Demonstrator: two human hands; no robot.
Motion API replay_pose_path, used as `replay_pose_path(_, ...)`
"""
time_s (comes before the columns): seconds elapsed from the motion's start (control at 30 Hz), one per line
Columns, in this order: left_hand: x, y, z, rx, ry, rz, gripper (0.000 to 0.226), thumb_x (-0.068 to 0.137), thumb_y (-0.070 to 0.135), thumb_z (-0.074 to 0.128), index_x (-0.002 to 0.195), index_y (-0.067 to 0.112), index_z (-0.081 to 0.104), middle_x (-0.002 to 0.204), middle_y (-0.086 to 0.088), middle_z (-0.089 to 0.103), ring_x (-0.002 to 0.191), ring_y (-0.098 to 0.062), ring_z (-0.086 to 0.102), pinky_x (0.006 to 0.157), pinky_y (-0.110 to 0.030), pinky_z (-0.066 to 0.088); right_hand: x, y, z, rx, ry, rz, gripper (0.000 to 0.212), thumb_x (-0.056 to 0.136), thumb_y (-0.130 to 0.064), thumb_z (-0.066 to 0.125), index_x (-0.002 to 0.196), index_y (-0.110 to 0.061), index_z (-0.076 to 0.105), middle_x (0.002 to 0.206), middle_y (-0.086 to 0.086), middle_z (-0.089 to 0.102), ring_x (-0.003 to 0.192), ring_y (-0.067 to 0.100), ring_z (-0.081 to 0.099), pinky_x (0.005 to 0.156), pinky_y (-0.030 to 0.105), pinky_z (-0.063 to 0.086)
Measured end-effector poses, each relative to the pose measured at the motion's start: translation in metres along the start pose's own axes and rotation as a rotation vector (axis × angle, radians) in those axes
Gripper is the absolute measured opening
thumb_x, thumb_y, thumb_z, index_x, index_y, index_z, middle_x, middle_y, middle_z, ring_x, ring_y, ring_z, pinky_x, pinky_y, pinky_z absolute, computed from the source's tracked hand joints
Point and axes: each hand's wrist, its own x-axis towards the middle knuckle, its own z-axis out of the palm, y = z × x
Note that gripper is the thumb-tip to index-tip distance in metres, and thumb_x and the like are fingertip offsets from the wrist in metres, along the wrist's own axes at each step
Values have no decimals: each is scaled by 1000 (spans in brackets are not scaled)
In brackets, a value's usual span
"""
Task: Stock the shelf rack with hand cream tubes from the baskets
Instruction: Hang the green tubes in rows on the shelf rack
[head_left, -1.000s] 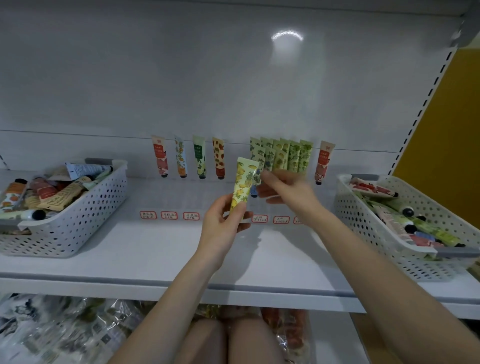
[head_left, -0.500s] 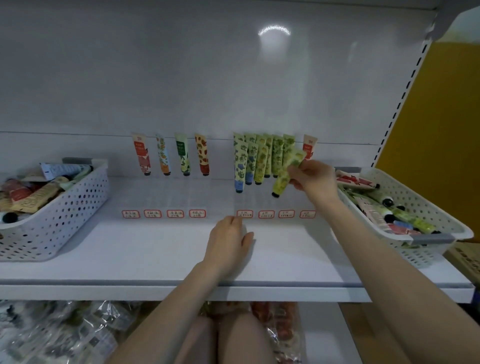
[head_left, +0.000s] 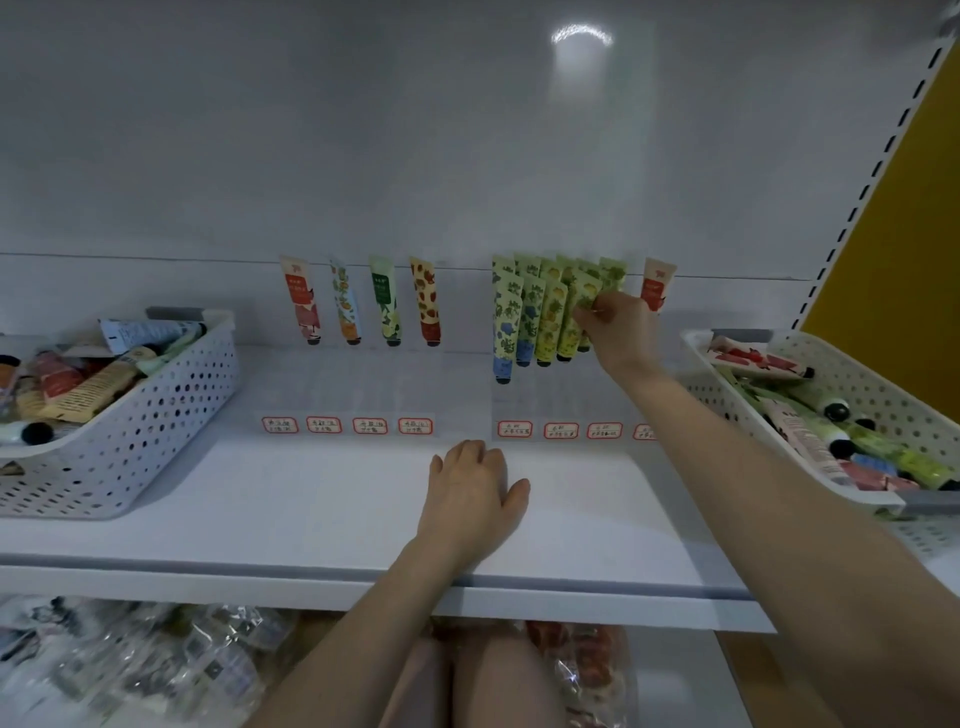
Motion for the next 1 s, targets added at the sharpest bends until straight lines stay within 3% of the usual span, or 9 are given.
replay_pose_path(0.2,1,-2,4,-1,15,2,31,91,42,42,86,14,53,99,-2,53,98,-19,46,89,-35,38,2,2,5,-98,-42,-21,37,92,-10,53,58,-7,39,54,2,36,51,14,32,40,17,18)
replay_pose_path(0.47,0,-1,4,1,27,15,26,92,41,41,83,17,46,99,-1,53,99,-18,46,89,-33,37,5,6,8,-208,-53,-44,32,94,-14,51,64,-7,43,65,8,47,59,19,41,45,24,24)
replay_pose_path(0.6,0,-1,4,12,26,12,29,92,42,40,89,15,51,102,-1,53,101,-18,47,92,-34,38,8,8,10,-222,-67,-30,41,94,-15,52,57,-14,35,56,2,40,59,20,41,45,24,26)
replay_pose_path(0.83,0,0,2,-1,30,18,25,92,41,40,83,18,43,101,-3,54,99,-18,47,91,-34,38,7,6,8,-201,-68,-19,43,94,-14,51,56,-17,32,55,-1,37,50,9,33,45,23,24)
replay_pose_path(1.0,0,1,3,-15,47,21,26,92,41,41,83,18,47,96,0,53,96,-16,48,91,-33,39,2,8,6,-171,-104,-22,28,94,-13,51,68,-7,47,62,2,45,59,18,42,50,24,28)
